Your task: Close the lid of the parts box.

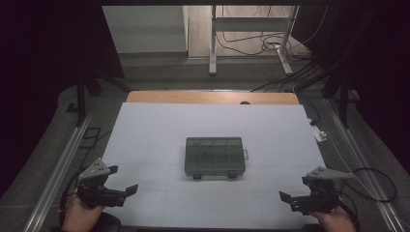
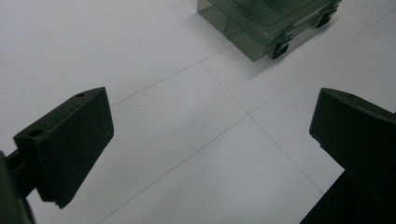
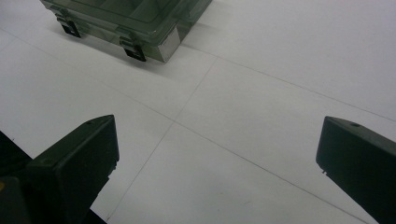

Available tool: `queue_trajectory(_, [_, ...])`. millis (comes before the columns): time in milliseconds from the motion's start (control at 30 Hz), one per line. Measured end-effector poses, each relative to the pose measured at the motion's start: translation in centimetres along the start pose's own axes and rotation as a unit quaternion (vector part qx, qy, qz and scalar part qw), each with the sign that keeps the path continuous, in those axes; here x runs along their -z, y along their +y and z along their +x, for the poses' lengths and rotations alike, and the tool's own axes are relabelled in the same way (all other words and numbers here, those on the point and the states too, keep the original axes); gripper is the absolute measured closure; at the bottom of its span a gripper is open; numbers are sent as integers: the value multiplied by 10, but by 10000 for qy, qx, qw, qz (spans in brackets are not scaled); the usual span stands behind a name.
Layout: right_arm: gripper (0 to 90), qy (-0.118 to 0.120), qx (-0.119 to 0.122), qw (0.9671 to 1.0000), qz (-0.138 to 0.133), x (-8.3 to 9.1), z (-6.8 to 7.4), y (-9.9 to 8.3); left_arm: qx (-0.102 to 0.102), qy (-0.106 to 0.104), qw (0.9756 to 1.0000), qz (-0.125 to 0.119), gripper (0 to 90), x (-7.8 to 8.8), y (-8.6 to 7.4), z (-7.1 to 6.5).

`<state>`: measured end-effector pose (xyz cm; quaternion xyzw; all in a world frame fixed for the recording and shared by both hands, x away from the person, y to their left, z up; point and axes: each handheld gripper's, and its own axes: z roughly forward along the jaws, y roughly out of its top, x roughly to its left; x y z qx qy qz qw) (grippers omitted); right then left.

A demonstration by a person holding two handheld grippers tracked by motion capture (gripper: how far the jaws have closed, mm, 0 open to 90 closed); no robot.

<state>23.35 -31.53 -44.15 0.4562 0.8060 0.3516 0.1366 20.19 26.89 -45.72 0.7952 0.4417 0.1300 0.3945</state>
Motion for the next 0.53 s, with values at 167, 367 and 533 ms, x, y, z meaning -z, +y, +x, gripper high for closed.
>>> queue_trajectory(167, [0,-27,2,10000,29,1,1,-1,16,30,10000,13,4,1,-1,-1])
queue_trajectory(367, [0,-81,20,9999,81,3,2,-3,18,69,10000,60,6,2,-2,-1])
queue_trajectory(533, [0,-124,36,9998,151,3,2,-3,53,114,9999,65,9,1,-1,-2])
